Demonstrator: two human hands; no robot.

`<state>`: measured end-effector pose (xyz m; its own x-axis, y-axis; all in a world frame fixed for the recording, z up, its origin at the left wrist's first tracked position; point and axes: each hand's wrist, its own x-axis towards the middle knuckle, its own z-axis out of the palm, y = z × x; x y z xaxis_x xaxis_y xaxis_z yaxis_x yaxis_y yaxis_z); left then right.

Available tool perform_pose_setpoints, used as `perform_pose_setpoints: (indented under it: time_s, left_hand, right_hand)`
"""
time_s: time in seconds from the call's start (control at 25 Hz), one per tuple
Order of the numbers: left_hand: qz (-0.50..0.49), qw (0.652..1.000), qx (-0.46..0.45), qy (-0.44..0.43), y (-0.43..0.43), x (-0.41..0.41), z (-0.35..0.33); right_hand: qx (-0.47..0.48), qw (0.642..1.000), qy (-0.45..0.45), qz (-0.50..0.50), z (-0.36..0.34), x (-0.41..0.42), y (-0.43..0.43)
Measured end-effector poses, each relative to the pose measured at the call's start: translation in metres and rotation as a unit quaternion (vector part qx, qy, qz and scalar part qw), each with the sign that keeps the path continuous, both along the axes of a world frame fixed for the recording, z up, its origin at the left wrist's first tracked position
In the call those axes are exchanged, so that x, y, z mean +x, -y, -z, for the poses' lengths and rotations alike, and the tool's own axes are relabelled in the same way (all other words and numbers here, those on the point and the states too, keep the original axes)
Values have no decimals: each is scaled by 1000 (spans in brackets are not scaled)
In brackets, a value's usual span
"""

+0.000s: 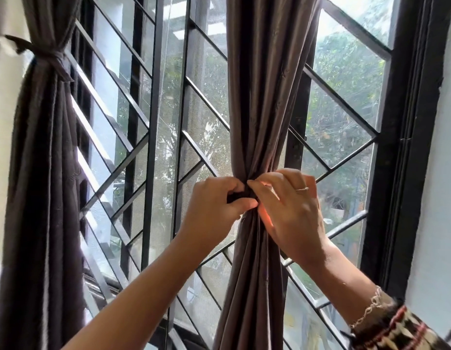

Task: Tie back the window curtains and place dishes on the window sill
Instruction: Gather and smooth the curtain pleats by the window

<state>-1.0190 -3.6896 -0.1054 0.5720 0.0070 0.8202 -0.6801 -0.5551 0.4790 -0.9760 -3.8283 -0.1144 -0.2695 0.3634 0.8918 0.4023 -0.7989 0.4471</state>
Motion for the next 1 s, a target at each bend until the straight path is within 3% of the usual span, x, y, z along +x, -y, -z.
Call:
perform_pose_setpoints:
  time_s: [0.12,0.36,0.68,0.88,0.92,1.0]
  left_hand:
    - [-42,997,-30,57,6,2,8]
    - [-134,976,115,130,11,-1,14]
    - [-148,963,203,97,12,-8,5]
    - [-138,949,276,70,6,-7,-8]
    - [-139,946,288,61,6,-6,-10]
    - [-143,939,312,36,4,-5,-15]
  right_hand:
    - [16,998,-51,17,0,-4,-4]
    - [7,980,-197,4,-7,-13,-2]
    - [66,897,-412,-148,-23,-24,2]
    - [224,905,-308,-187,21,-41,-1]
    - [254,878,-333,-233,34,-44,-6]
    - [310,776,-424,-350,50,-45,-15]
